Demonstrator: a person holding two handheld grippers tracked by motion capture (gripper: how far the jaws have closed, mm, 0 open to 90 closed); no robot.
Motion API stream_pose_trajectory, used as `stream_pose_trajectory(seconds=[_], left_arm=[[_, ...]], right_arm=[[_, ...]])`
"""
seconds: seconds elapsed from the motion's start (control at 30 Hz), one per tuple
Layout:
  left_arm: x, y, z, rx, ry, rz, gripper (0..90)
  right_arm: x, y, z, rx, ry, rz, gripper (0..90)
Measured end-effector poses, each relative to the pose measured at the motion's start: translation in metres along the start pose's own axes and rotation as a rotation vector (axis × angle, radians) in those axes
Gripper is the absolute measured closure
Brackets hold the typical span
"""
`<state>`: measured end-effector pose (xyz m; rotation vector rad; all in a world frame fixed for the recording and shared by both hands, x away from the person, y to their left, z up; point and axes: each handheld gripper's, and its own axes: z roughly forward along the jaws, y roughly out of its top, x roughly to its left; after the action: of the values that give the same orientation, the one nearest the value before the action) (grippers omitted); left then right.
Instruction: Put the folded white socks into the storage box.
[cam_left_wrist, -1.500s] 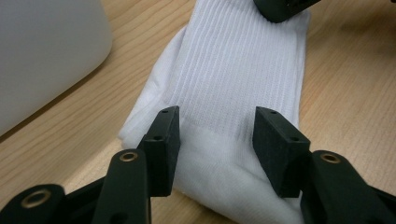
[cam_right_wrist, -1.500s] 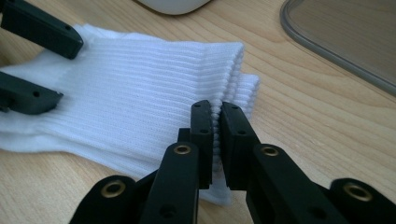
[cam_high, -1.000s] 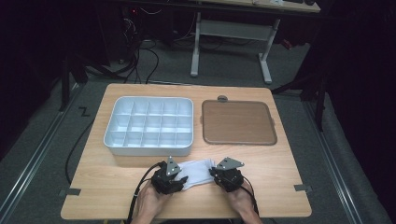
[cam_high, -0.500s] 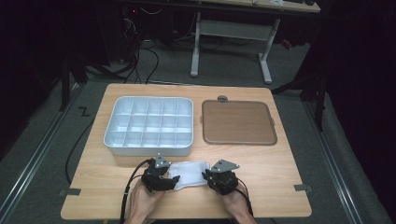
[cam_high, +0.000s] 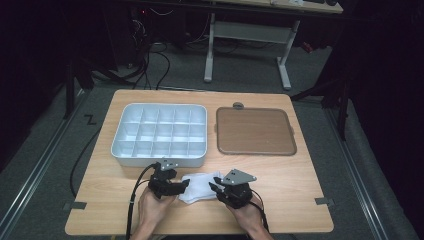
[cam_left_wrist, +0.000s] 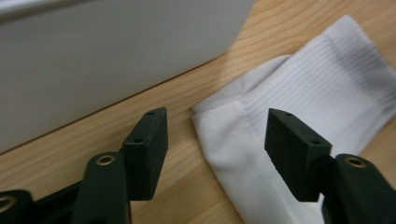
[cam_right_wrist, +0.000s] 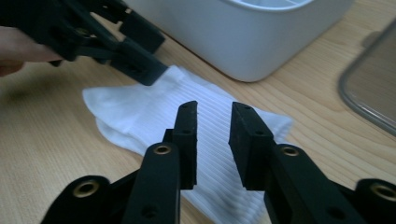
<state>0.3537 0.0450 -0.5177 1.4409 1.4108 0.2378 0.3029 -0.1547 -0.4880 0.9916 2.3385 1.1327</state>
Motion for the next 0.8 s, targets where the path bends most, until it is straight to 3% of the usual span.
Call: stream_pose_trajectory(seconds=[0.33, 0.53, 0.8], left_arm=[[0.004, -0.001, 0.016, -0.007, 0.016, -0.034, 41.7], [0.005, -0.003, 0.021, -0.017, 0.036, -0.019, 39.6], [0.005, -0.006, 0.017, 0.001, 0.021, 0.024, 48.3]], right_arm=[[0.015, -0.001, 0.033, 0.057, 0.047, -0.032, 81.1], [0.020, -0.007, 0.043, 0.091, 0.057, -0.039, 81.1], [0.022, -0.011, 0.043, 0.104, 0.043, -0.076, 81.3]])
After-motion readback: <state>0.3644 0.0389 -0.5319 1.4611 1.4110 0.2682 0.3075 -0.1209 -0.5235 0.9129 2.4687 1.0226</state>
